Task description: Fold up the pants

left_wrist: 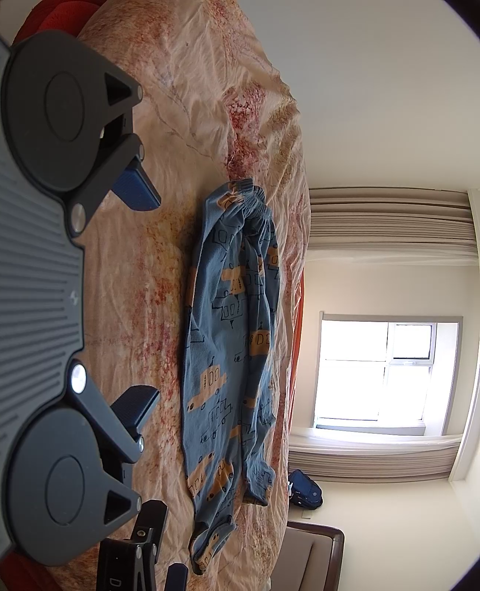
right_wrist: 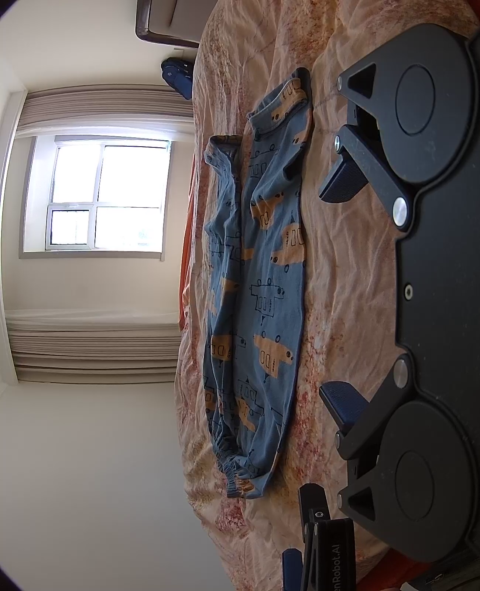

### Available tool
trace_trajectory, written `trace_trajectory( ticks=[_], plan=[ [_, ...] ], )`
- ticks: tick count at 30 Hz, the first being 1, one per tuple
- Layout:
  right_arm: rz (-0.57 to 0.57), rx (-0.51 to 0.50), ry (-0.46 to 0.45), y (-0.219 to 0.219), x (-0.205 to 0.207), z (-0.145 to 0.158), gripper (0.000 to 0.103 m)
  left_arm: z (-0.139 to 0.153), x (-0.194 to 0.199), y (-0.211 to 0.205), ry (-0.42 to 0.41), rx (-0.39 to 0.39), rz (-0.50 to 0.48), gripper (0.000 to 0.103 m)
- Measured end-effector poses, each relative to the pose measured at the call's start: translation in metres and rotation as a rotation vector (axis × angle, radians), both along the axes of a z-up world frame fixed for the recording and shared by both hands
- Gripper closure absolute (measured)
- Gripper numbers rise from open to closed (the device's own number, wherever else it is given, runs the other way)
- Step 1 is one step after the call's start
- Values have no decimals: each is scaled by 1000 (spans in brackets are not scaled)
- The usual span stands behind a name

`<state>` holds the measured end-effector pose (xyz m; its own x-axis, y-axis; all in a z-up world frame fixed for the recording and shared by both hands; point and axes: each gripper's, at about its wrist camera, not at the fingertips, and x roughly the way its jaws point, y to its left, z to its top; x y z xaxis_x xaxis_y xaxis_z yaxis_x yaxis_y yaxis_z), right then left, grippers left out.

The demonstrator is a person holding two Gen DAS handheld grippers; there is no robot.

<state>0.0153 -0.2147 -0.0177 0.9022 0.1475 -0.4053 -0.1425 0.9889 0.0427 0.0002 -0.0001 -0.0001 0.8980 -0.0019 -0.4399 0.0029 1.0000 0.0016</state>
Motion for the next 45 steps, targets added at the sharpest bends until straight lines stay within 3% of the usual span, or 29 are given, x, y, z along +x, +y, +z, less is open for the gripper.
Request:
trace_trajectory(
  ticks=[31, 45],
  plan=[
    [0, -2, 2, 0, -1, 0, 0, 0, -2, -5, 5, -7, -10, 0],
    [2, -4, 3, -1, -1, -4, 0, -3, 3, -1, 59, -32, -30, 0]
  ],
)
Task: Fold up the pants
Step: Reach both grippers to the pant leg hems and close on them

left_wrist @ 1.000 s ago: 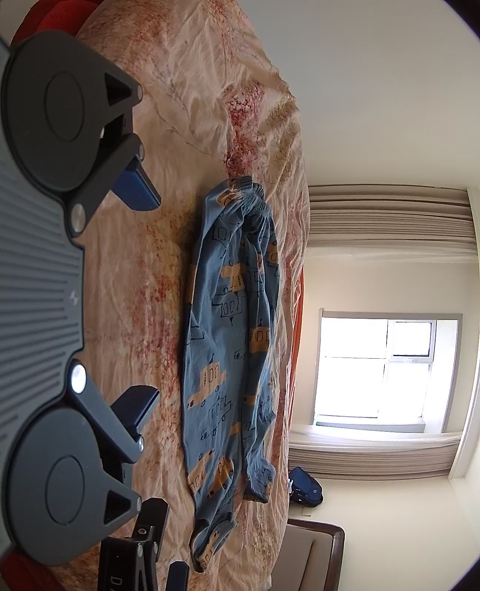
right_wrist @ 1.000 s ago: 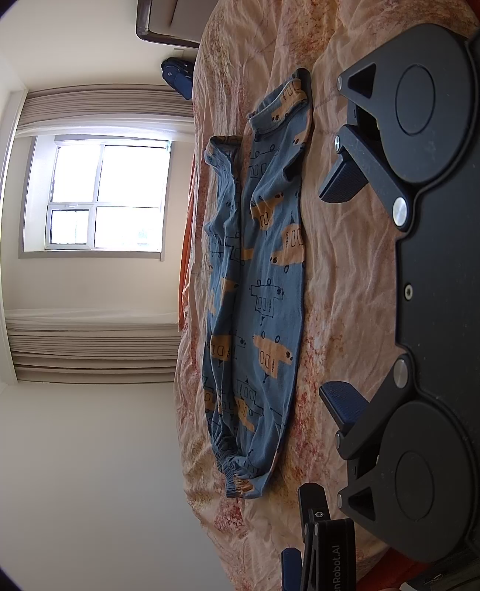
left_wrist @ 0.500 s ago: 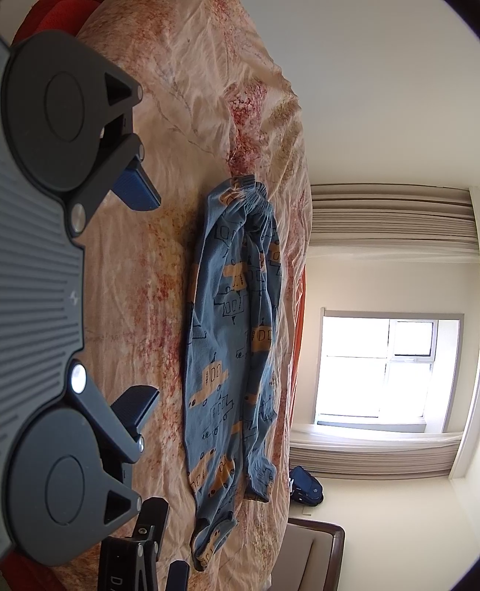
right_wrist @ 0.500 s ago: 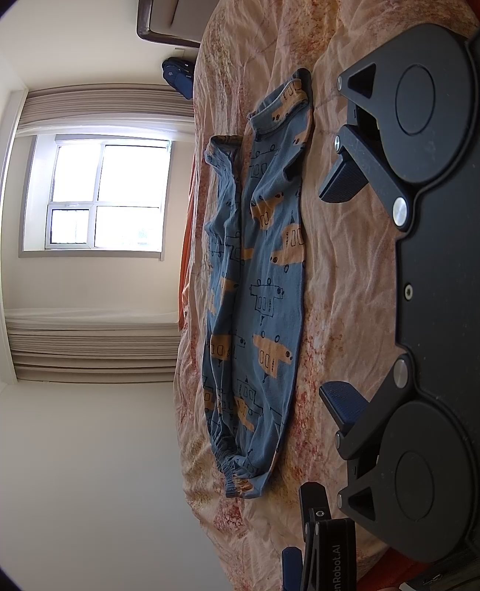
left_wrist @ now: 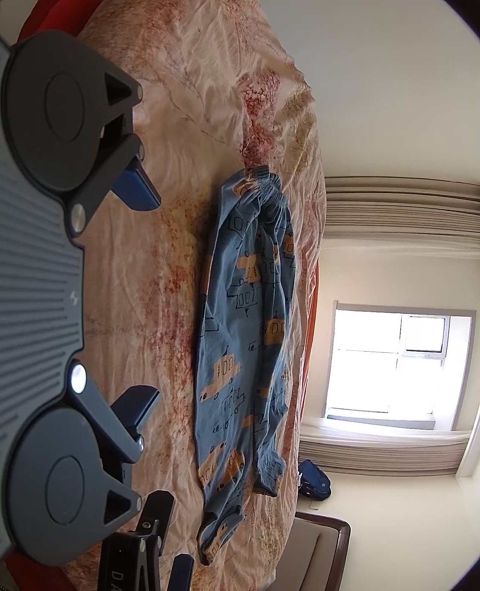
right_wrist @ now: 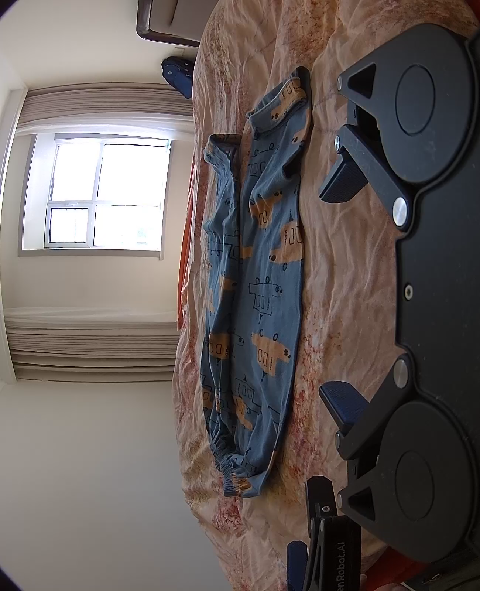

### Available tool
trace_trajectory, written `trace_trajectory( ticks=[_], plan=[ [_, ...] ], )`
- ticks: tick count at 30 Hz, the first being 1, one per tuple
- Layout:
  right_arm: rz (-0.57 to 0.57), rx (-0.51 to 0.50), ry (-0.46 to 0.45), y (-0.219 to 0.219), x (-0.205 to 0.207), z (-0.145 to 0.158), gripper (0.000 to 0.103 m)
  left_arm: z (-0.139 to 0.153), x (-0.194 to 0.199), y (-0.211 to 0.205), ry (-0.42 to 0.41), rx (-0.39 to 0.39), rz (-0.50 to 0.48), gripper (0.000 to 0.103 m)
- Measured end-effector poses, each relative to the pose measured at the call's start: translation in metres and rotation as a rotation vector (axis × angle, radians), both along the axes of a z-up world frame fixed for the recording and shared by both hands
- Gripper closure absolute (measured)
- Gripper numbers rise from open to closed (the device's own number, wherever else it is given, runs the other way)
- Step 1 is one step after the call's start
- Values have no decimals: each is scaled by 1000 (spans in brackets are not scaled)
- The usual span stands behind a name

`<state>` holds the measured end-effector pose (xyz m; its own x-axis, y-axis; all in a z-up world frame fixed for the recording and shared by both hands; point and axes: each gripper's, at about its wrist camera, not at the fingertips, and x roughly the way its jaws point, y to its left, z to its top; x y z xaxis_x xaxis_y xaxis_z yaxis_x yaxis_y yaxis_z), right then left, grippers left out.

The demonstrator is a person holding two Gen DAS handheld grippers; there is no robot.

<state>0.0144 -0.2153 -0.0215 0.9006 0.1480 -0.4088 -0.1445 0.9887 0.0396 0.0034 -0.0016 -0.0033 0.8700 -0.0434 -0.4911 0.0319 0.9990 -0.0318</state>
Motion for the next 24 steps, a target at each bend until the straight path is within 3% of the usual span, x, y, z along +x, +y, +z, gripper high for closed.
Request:
trace_trajectory(
  ticks=[9, 18, 24],
  plan=[
    [10, 9, 5, 0, 7, 3, 0, 6, 20, 0, 86, -13, 10, 0],
    [9, 12, 21, -3, 38, 19, 0, 24, 56, 10, 90, -29, 17, 0],
    [34, 19, 25, -11, 64, 27, 0, 37, 90, 31, 89, -98, 55, 0]
  ],
)
